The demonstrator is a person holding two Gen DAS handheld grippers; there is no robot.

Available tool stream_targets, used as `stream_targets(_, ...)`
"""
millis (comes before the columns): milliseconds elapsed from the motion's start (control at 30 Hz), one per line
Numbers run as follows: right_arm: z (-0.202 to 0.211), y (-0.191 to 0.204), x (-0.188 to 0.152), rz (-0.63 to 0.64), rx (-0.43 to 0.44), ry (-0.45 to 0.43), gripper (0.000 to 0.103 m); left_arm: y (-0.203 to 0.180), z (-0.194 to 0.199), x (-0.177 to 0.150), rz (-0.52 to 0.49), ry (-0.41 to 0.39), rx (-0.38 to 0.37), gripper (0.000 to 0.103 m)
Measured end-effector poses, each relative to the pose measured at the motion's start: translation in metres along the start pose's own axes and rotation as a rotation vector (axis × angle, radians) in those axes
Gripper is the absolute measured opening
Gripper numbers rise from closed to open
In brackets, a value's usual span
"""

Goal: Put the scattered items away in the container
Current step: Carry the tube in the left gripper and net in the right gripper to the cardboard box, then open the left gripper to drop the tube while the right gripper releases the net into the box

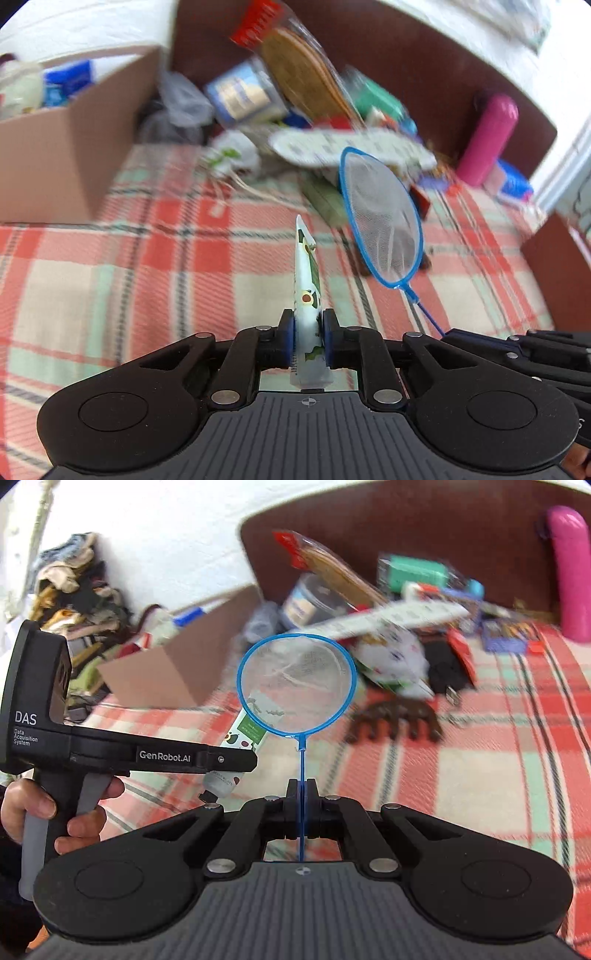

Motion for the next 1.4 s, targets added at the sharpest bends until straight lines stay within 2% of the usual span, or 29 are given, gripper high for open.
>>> stream_targets(233,-0.034,0.063,0.048,0.087,0.137,-0.04,0.002,0.053,0.045,0.054,0.079,-0.129,0.083,0.011)
stream_targets(467,-0.092,0.138,0.104,0.167,0.251,-0.05,0.002,0.122,0.082,0.119,0.149,-0.258,0.19,0.011)
stream_targets(700,-0.158,0.198,0.159,0.239,0.272,-0.087,0.002,0.185,0.089,0.188,0.214,-0.35,0.266,0.011)
stream_targets(933,-0.232,0.224,0.173,0.279,0.257,-0.074,0.002,0.241,0.067,0.22,0.253,-0.369,0.317,0.011)
stream_targets(1133,-0.283,0.231,0.16,0.276,0.258,-0.036,0.002,0.273,0.042,0.212,0.235,-0.336,0.362,0.014)
stream_targets(1167,-0.29,0.232,0.155,0.277,0.259,-0.028,0.003,0.275,0.04,0.209,0.222,-0.334,0.372,0.036)
stream_targets(1200,-0.296,0.232,0.149,0.296,0.256,-0.016,0.009,0.278,0.039,0.206,0.21,-0.332,0.383,0.064)
stream_targets(1233,-0.301,0.233,0.144,0.315,0.253,-0.003,0.02,0.28,0.038,0.204,0.197,-0.33,0.393,0.079)
stream_targets(1267,-0.304,0.23,0.14,0.322,0.237,-0.004,0.047,0.283,0.036,0.201,0.185,-0.328,0.403,0.09)
stream_targets(1300,-0.306,0.227,0.136,0.329,0.219,-0.006,0.058,0.285,0.035,0.198,0.172,-0.326,0.414,0.09)
stream_targets(1400,-0.307,0.217,0.127,0.315,0.201,0.004,0.057,0.293,0.031,0.189,0.134,-0.319,0.445,0.09)
Point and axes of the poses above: each gripper's, at about its wrist camera, not at the fingertips, and z roughly against the way its jaws point, y to its left, x to its top, the point moved 10 cm from there along -z, roughly the way its jaws point, and after that the axes turned 15 degrees about -y, right-handed, at the moved point
